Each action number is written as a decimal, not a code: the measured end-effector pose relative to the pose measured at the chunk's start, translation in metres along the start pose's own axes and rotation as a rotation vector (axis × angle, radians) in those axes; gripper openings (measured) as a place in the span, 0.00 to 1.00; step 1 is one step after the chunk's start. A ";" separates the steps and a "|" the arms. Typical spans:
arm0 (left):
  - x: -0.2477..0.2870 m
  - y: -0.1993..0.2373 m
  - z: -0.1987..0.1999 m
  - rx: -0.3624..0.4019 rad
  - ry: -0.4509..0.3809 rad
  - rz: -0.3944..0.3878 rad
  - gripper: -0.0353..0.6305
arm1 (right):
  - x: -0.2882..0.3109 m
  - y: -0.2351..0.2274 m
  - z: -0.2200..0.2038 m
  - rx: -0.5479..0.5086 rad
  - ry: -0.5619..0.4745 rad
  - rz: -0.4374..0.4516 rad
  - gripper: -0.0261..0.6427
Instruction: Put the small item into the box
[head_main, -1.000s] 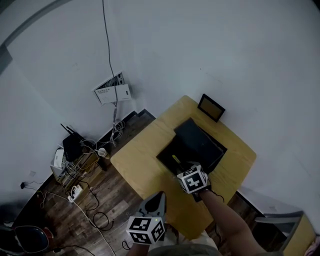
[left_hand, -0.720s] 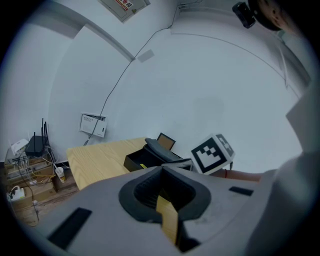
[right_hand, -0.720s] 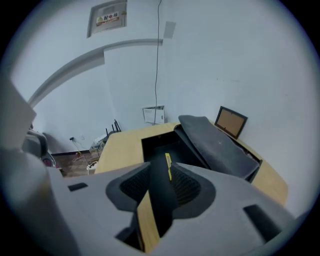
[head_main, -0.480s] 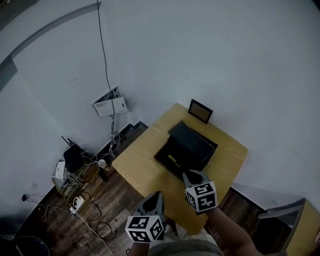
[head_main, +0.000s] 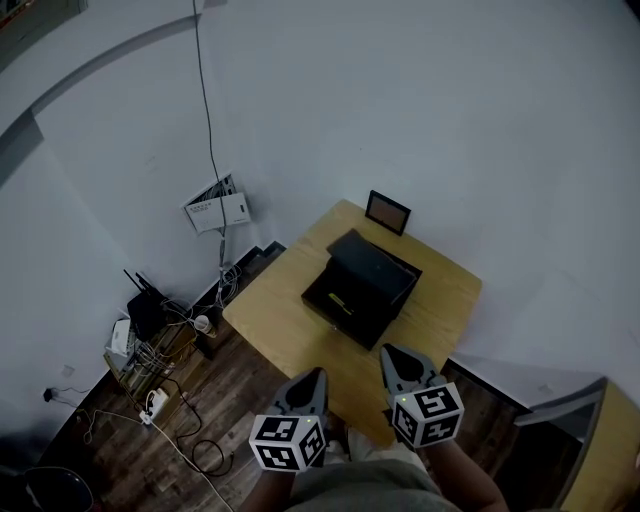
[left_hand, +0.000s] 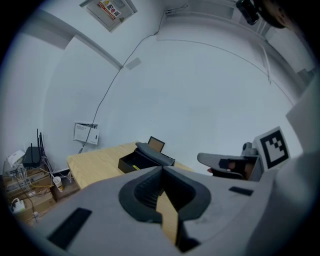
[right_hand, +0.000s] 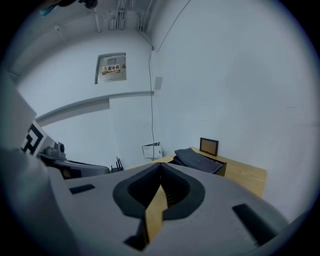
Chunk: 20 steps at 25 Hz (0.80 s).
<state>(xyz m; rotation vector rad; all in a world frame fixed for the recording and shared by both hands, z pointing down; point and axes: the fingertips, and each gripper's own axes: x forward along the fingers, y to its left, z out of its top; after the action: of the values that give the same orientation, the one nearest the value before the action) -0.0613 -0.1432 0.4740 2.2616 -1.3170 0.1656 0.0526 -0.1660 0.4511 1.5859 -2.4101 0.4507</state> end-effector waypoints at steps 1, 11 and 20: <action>-0.002 -0.002 0.000 0.004 -0.002 -0.003 0.06 | -0.007 0.001 0.001 0.008 -0.011 0.002 0.04; -0.020 -0.015 -0.001 0.015 -0.040 -0.006 0.06 | -0.048 0.018 -0.003 0.022 -0.043 0.039 0.04; -0.027 -0.019 0.000 0.019 -0.055 0.007 0.06 | -0.050 0.023 -0.005 -0.007 -0.036 0.069 0.04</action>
<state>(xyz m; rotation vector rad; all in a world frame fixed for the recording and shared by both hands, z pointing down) -0.0594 -0.1150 0.4580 2.2933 -1.3568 0.1199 0.0513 -0.1128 0.4353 1.5252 -2.4962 0.4294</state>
